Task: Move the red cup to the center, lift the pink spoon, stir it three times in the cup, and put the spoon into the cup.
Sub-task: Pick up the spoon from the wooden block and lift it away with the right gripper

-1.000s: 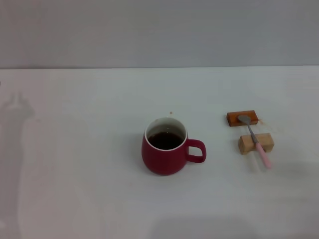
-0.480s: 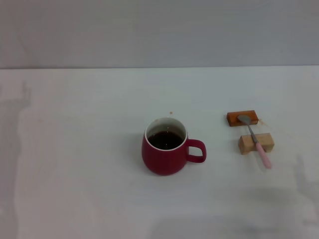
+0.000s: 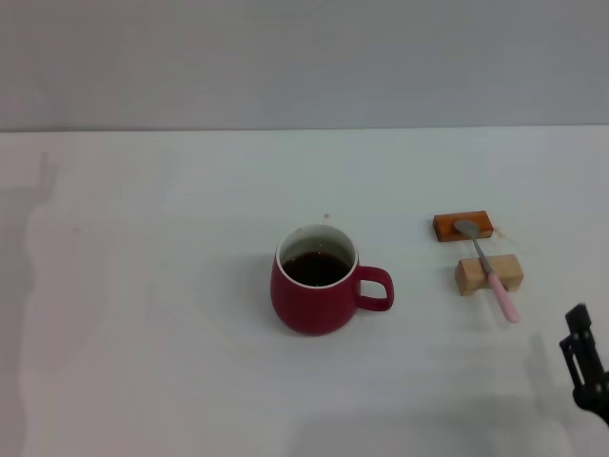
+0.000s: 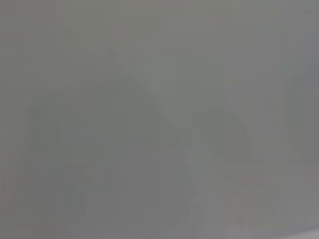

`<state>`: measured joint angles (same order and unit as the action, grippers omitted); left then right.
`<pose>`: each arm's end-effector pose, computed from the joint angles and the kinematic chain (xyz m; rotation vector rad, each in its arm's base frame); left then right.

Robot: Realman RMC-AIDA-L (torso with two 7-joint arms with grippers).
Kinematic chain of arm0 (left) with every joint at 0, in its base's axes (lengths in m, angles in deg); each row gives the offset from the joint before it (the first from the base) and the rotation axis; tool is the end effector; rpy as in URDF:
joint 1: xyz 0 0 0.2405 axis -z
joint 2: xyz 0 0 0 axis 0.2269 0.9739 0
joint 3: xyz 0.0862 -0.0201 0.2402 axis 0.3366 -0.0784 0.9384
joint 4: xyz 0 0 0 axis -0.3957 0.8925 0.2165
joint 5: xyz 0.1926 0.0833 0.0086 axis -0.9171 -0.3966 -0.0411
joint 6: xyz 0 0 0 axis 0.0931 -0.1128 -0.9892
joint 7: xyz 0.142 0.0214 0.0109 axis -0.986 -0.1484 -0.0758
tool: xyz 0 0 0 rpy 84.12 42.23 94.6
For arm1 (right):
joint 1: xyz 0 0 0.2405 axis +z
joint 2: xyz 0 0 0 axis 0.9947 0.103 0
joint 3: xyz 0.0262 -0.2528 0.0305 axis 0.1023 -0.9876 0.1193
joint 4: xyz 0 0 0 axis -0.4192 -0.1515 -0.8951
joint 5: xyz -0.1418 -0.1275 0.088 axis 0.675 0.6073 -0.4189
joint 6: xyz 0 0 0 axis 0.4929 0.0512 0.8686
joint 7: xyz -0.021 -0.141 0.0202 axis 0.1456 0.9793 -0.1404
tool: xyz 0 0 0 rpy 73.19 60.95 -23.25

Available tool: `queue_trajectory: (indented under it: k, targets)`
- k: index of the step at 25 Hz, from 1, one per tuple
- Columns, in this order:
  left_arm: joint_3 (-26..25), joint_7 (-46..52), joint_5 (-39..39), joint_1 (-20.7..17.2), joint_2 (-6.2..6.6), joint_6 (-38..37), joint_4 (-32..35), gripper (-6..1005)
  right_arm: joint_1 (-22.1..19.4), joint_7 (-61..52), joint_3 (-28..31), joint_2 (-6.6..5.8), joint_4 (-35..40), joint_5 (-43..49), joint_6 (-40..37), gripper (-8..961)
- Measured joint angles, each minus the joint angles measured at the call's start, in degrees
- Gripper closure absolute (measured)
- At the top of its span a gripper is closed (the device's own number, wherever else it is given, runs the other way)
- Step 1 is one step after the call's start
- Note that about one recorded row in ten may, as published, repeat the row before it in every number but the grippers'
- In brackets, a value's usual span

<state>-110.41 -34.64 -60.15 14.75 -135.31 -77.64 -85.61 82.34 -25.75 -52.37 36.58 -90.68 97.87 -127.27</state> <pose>-0.3421 0.3728 0.0699 -1.2186 -0.5242 -0.6610 0.2989 0.1599 -0.0745 -1.4564 0.7220 0.8402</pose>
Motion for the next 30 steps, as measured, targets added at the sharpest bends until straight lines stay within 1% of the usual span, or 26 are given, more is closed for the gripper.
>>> queue_trajectory:
  k: [1, 2, 4, 7, 9, 11, 16, 21, 30]
  targets:
    - [0.0, 0.0, 0.0, -0.2, 0.04, -0.1, 0.1, 181, 0.5, 0.0, -2.6, -0.03, -0.2, -3.2, 0.1, 288]
    - [0.0, 0.0, 0.0, -0.2, 0.04, -0.1, 0.1, 181, 0.5, 0.0, -2.6, -0.03, -0.2, -3.2, 0.1, 288]
    - [0.2, 0.0, 0.0, -0.5, 0.05, -0.4, 0.3, 181, 1.2, 0.0, -5.0, -0.05, -0.1, -5.9, 0.7, 288]
    - [0.4, 0.0, 0.0, -0.6, 0.04, -0.7, 0.7, 181, 1.6, 0.0, -5.7, -0.05, 0.0, -6.6, 1.8, 288]
    - [0.6, 0.0, 0.0, -0.6, -0.19, -1.5, 1.3, 181, 2.3, 0.0, -5.8, -0.07, 0.0, -6.8, 4.5, 289]
    - [0.6, 0.0, 0.0, -0.7, -0.33, -2.1, 1.6, 181, 2.6, 0.0, -5.9, -0.09, 0.0, -6.8, 5.4, 289]
    - [0.7, 0.0, 0.0, -0.9, -0.45, -2.7, 1.7, 181, 4.5, -0.1, -5.9, -0.10, 0.2, -7.0, 10.4, 289]
    - [0.7, 0.0, 0.0, -1.1, -0.47, -3.0, 1.7, 182, 5.8, -0.3, -5.8, -0.14, 0.3, -7.0, 12.5, 289]
    - [0.8, 0.0, 0.0, -1.3, -0.61, -3.6, 1.9, 182, 6.6, -0.5, -4.7, -0.26, 0.3, -7.1, 14.8, 289]
